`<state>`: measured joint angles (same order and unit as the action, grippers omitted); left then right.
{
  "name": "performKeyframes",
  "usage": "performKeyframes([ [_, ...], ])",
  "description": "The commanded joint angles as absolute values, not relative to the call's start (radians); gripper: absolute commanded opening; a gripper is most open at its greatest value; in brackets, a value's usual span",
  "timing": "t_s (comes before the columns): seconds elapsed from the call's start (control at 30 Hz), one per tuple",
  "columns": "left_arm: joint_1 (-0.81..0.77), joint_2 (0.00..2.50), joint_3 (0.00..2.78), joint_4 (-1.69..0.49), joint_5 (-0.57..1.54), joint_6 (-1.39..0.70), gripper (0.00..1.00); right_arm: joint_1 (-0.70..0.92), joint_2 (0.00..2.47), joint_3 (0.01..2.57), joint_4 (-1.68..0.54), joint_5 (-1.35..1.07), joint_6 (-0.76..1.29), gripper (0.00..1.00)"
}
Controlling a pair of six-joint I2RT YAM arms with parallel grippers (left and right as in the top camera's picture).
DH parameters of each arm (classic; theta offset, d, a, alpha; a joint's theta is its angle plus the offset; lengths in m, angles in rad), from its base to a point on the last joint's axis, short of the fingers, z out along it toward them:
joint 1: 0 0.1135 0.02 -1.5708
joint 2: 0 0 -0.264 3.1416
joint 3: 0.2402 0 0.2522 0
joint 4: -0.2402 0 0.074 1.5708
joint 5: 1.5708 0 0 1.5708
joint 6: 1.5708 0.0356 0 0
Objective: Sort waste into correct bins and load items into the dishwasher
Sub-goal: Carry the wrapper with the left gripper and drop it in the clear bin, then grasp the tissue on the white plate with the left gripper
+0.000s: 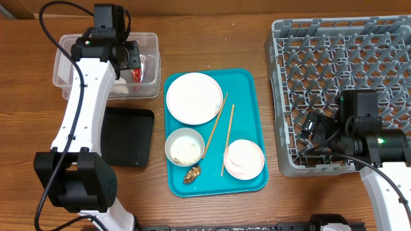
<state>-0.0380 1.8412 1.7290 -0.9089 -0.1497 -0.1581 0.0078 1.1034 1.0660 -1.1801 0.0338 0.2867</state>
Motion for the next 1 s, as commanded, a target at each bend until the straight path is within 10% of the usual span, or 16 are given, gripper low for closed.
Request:
performKeyframes([
  [0.0, -0.057, 1.819, 1.738, -0.906, 0.026, -0.160, 0.56, 0.006, 1.093, 1.093, -1.177, 0.044, 0.281, 1.00],
  [0.57, -0.432, 1.921, 1.717, -0.923, 0.153, -0.084, 0.73, 0.006, 1.093, 1.093, -1.177, 0.044, 0.281, 1.00],
  [0.97, -0.526, 2.141, 1.717, -0.988, 0.150, -0.082, 0.53, 0.006, 1.093, 1.093, -1.178, 0.044, 0.281, 1.00],
])
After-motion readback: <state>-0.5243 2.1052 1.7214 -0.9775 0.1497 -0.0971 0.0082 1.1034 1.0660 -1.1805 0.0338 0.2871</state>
